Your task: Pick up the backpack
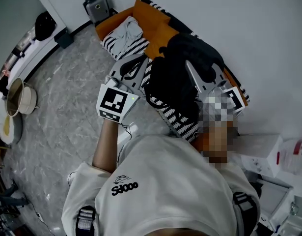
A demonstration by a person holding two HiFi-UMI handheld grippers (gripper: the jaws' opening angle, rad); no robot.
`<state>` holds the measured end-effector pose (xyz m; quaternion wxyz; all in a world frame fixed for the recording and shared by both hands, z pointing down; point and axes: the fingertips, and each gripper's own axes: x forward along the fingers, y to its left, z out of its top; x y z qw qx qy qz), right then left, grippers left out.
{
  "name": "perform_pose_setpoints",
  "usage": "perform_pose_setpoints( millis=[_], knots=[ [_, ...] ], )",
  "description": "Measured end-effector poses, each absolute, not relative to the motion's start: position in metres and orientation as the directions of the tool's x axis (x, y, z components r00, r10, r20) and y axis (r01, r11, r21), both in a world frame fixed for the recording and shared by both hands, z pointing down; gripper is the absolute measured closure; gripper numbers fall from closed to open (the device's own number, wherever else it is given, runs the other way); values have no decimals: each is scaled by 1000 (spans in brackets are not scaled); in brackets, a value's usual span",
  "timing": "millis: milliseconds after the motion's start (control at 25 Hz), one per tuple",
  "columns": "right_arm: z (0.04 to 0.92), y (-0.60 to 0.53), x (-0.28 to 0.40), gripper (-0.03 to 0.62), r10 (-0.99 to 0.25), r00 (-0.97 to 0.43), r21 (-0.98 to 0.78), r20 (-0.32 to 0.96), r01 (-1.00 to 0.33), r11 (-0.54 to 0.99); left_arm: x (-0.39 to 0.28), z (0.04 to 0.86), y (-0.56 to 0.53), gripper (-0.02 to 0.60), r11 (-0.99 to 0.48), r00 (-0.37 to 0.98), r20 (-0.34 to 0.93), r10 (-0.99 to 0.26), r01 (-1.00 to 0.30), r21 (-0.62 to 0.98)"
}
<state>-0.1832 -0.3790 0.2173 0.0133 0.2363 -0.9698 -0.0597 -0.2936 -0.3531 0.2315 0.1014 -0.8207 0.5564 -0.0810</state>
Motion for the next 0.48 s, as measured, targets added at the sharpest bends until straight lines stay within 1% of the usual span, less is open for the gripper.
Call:
perform_pose_setpoints(
  millis=[480],
  knots=[
    [216,-369,-200,530,-444,-896,113,4,-441,891,-304,230,-347,557,-348,353,25,-935,-903,-253]
  ],
)
